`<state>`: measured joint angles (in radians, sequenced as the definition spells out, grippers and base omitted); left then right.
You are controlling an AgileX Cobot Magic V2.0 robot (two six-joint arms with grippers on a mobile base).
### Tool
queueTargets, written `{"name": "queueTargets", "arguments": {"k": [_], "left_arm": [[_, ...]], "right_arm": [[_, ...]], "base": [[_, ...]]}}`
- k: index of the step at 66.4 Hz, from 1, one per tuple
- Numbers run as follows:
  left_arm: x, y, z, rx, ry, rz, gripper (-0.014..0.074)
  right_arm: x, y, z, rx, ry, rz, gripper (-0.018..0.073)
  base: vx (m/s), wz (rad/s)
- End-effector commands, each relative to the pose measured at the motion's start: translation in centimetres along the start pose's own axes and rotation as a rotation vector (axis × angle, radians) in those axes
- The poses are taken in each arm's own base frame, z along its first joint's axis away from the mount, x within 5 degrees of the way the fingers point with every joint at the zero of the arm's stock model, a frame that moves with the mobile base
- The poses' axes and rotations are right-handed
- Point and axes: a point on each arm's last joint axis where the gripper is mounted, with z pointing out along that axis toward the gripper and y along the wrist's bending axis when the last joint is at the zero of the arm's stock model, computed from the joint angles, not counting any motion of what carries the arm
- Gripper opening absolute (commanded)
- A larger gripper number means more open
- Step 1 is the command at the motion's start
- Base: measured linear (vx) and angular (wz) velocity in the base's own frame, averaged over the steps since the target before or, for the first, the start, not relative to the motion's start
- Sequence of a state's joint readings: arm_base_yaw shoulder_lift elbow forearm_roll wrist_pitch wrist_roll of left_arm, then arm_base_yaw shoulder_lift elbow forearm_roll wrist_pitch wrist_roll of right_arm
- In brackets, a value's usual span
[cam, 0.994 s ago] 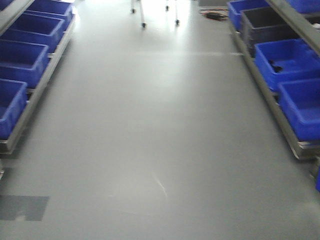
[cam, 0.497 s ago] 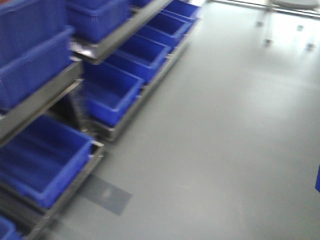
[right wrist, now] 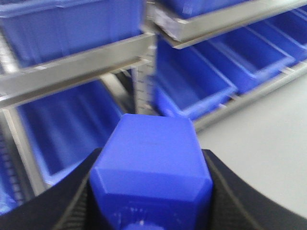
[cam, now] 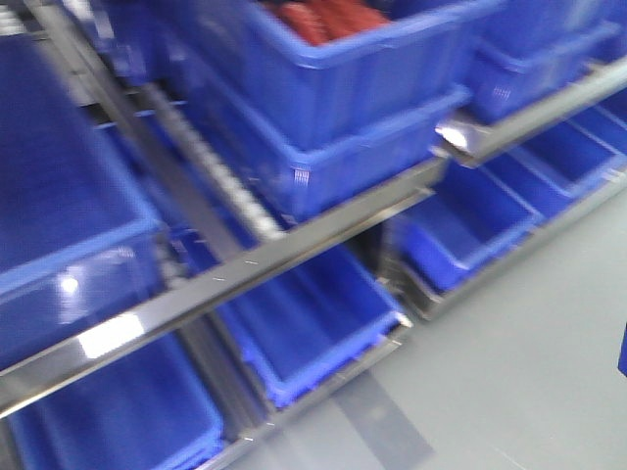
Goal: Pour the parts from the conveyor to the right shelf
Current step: 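Position the base in front of the empty blue bin on the shelf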
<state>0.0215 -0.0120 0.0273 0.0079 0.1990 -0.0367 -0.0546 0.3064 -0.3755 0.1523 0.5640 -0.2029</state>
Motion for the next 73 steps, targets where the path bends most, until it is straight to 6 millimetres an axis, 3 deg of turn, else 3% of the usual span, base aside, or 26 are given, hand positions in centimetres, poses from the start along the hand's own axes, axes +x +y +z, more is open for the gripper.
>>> {"name": "queueTargets", "arguments": {"k": [1,39,73], "left_arm": [[-1.35,-0.08,-0.28,0.01,-0.104,-0.016,-0.0006],[-1.35,-0.08,-0.28,0.01,-0.104,-0.016,-0.0006],[-1.35,-0.08,-0.28,0.01,-0.104,-0.016,-0.0006]], "right_arm": [[-1.49,-0.23,-0.28,0.023,-0.091,0.001,-0.0005],[-1.49,-0.23,-0.28,0.023,-0.091,0.001,-0.0005],[-1.49,-0.23,-0.28,0.023,-0.091,0.001,-0.0005]], "base": [[0.21,0.76],[0.18,0.65],[0.16,0.27]]}}
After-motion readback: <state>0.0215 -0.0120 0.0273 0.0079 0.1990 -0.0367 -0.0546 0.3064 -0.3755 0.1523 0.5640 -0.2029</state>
